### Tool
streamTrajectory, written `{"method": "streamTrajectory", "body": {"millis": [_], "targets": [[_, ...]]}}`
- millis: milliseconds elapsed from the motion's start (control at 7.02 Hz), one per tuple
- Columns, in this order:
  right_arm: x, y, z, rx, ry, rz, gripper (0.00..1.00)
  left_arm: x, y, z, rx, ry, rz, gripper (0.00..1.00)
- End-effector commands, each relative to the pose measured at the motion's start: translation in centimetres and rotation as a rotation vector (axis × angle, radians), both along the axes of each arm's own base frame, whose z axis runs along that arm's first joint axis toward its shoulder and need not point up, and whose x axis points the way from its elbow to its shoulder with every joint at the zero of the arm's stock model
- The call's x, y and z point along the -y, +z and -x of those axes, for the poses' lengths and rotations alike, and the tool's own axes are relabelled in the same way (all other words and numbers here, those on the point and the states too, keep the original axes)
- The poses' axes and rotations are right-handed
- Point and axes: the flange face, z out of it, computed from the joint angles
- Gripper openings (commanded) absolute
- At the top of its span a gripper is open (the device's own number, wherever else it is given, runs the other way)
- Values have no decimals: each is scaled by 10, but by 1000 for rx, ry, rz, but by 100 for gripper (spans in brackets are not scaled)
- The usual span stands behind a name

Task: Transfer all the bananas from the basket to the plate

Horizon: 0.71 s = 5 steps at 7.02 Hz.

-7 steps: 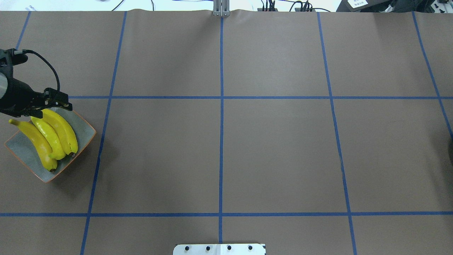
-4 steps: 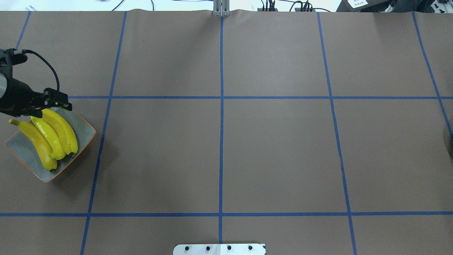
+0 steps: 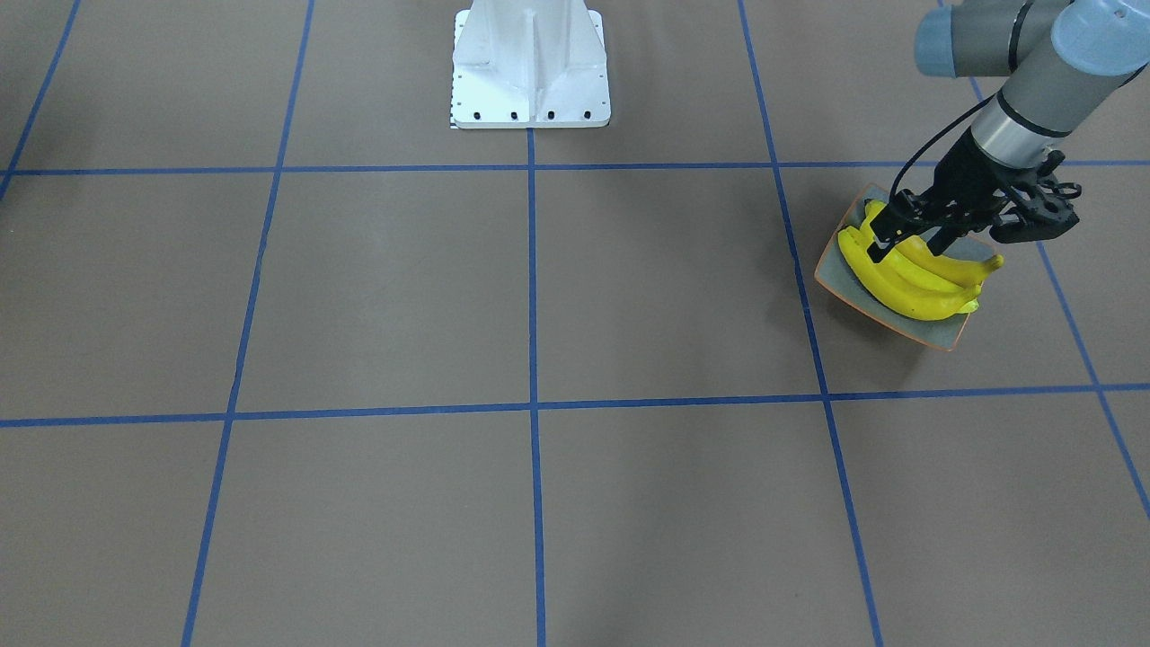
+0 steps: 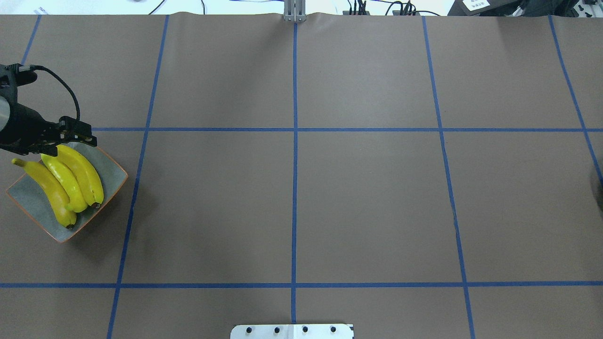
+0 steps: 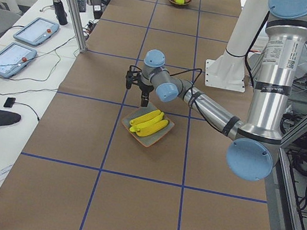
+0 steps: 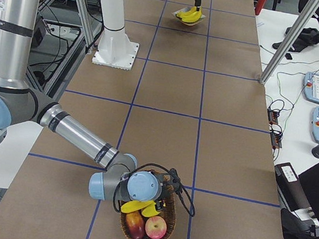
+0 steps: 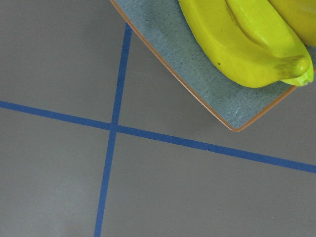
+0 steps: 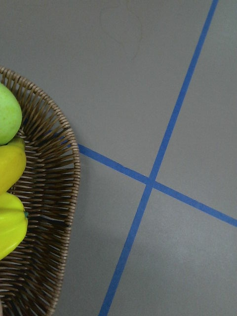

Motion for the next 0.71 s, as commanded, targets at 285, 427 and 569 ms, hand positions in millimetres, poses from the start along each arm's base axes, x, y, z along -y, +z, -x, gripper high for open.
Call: {"method": "streamTrajectory", "body": {"millis": [285,427,569], "targets": [[-12,26,3,-30,-103,28,91,0,-4,0,-5,-1,-6,100],[-11,26,1,-30,-107,30,90,0,-4,0,-4,-3,-5,100],[-12,27,0,-33,-107,30,90,0,-5,0,-6,-2,-6,100]]}}
